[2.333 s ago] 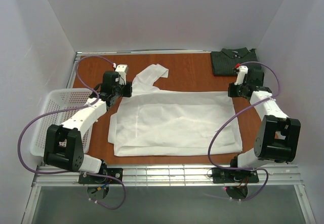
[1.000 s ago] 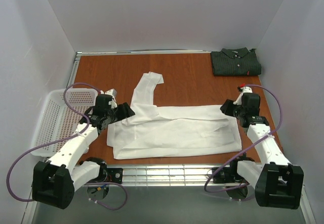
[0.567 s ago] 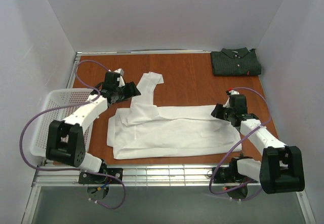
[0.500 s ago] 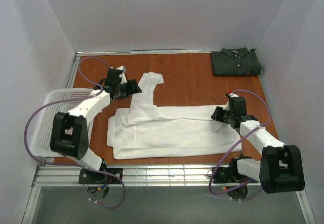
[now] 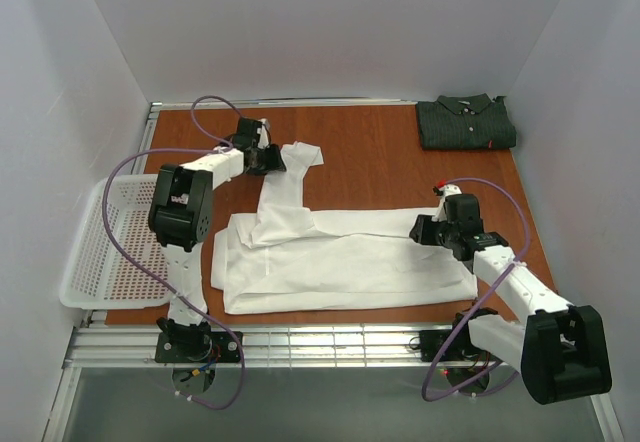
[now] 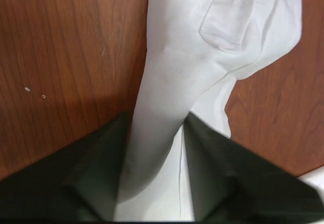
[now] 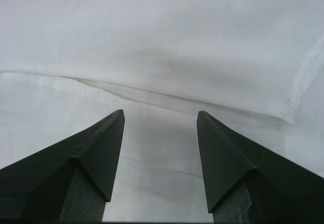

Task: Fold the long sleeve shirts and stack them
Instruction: Fold the shirt

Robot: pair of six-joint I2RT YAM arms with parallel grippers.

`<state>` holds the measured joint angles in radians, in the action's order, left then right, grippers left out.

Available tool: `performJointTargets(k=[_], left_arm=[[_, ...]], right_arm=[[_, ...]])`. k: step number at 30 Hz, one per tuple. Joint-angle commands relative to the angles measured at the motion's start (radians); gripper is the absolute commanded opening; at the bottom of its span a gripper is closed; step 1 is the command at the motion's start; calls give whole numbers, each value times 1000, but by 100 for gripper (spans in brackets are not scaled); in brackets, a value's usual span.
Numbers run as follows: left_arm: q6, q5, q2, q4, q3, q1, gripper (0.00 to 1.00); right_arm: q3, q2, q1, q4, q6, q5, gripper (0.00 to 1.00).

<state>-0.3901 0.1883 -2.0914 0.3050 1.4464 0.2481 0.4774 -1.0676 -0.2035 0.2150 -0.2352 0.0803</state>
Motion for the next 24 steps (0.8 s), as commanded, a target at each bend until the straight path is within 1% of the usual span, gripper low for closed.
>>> performJointTargets(k=[1,2,4,5,8,9,10,11,12,13,14,15,16,17,18,19,20,21,22,23,24], left_arm=[[65,49,30,0,42,-4,28],[74,59,54,-1,36,-1,21],[117,56,103,-29,-9,25,4],[132,50,164,-38,-29,39,0],[161,27,279,-44,-110,97,0],[160,19,365,-44,-136,117,0],[140,-5,404,-44,-203,164,0],[128,-9,453,-44,-237,193,0],[117,-3,534,-44,-283,222,0],[90,-1,583,-43,-323,282,1],[76,6,626,-43,-416,316,4],[59,22,669,-44,-463,345,5],[33,52,767,-43,-507,402,8],[19,57,809,-44,-608,433,13],[7,66,861,-43,-651,462,16],[-6,92,942,-40,-700,508,20],[-47,152,985,-35,-772,526,24],[-67,192,1022,-33,-811,540,32],[-96,226,1085,-33,-840,569,36],[-139,270,1108,-35,-866,583,41],[-157,289,1126,-35,-914,594,47]], right_arm=[[40,52,-16,12,28,-5,55],[41,58,-19,12,27,-7,55],[49,66,-20,12,30,-1,55],[56,67,-22,14,33,4,55],[69,89,-28,17,28,9,55],[72,96,-30,18,27,4,55],[72,115,-36,17,28,0,55],[73,124,-39,18,31,-2,55],[79,132,-40,20,33,1,55],[81,150,-43,20,37,10,55],[84,159,-50,24,40,19,55],[89,170,-56,23,46,29,55],[92,190,-68,23,57,47,55],[93,201,-77,26,62,53,55],[95,222,-83,24,68,59,55],[92,233,-102,21,82,71,55],[90,245,-109,17,88,78,56],[84,262,-119,12,92,93,56],[84,270,-131,8,96,104,56],[83,276,-138,4,105,114,56],[82,282,-146,0,109,125,56]])
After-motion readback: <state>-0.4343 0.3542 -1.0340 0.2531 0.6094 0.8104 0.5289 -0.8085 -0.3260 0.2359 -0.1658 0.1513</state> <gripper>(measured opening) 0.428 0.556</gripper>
